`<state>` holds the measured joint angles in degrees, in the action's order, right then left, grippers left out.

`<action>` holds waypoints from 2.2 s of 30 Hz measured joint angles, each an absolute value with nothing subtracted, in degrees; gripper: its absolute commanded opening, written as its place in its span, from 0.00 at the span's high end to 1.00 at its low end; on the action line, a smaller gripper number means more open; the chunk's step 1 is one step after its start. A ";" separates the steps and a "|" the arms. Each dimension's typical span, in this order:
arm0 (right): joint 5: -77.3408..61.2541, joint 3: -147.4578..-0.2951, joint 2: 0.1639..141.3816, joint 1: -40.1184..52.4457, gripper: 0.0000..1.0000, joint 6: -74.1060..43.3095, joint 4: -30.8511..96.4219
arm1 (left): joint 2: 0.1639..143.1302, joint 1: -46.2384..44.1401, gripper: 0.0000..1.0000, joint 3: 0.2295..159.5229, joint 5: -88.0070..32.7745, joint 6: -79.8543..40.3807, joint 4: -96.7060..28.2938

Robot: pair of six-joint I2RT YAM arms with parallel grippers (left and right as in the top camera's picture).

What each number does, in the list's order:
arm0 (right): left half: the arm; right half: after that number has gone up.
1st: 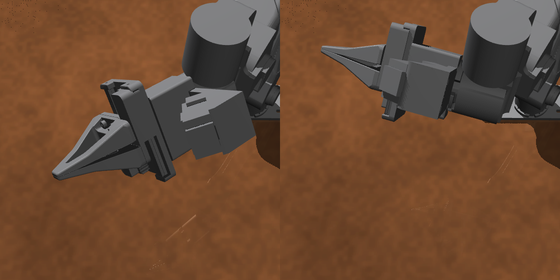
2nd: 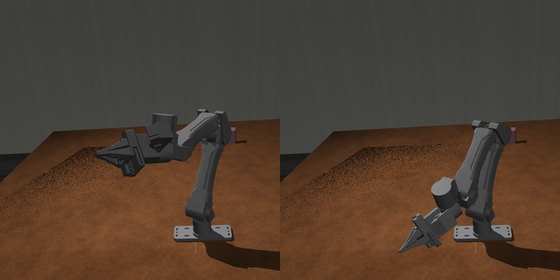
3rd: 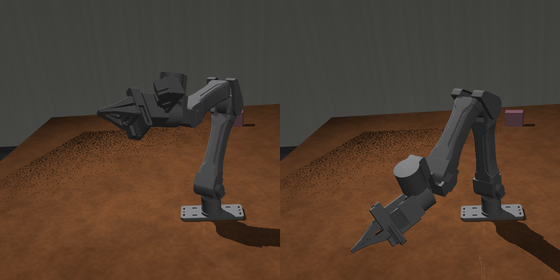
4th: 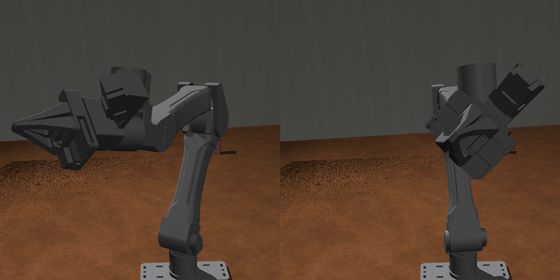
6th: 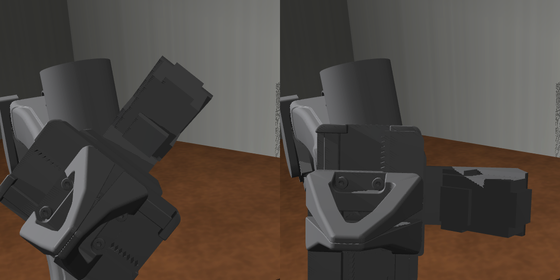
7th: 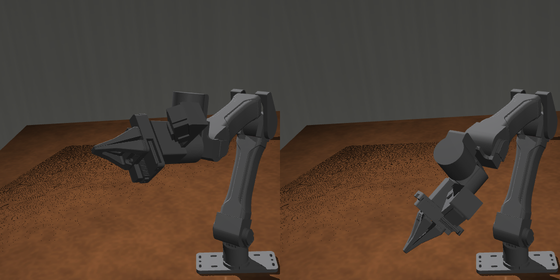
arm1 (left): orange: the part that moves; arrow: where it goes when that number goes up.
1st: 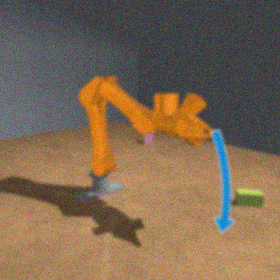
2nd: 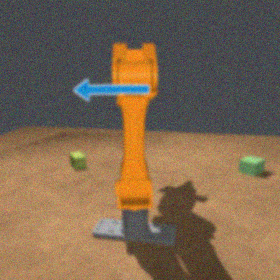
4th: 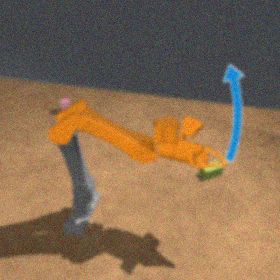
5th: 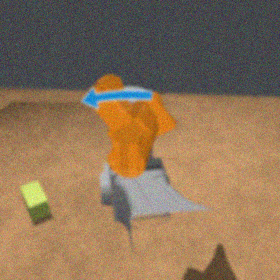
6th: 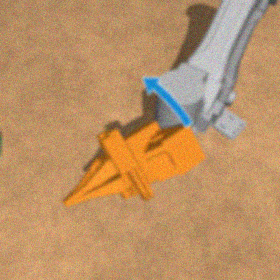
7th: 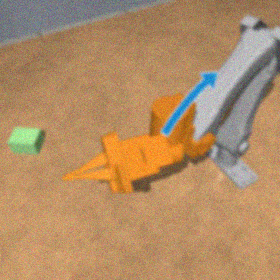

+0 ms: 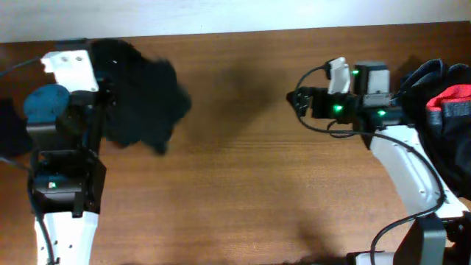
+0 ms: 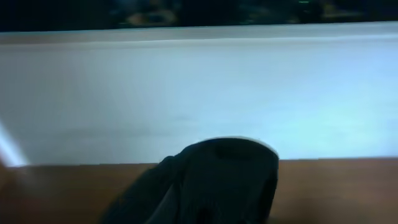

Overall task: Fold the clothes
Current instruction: 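Lift the black garment with the left gripper and drop it mid-table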

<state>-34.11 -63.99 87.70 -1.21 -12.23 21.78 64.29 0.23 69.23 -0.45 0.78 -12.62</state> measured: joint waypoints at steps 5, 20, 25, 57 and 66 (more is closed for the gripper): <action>-40.51 -63.99 87.70 -4.08 0.01 -10.48 24.16 | 66.11 -1.67 0.99 69.21 -9.89 -2.42 -7.25; -51.81 -64.07 87.70 -3.73 0.16 -1.48 28.62 | 74.15 -8.25 0.99 69.21 -15.84 -18.24 4.73; -52.25 -64.10 87.70 -0.78 0.16 -1.96 22.35 | 74.15 -8.25 0.99 69.21 -14.74 -25.10 4.21; -40.97 -64.18 87.72 13.52 0.18 -1.52 11.53 | 70.19 -8.23 0.99 69.21 -26.57 -40.62 5.91; -40.73 -64.12 88.47 15.99 0.19 6.26 13.19 | 67.48 -8.19 0.99 69.49 -31.94 -40.64 9.65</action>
<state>-40.73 -64.12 88.47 15.99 6.26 13.19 67.48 -8.19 69.49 -31.94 -40.64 9.65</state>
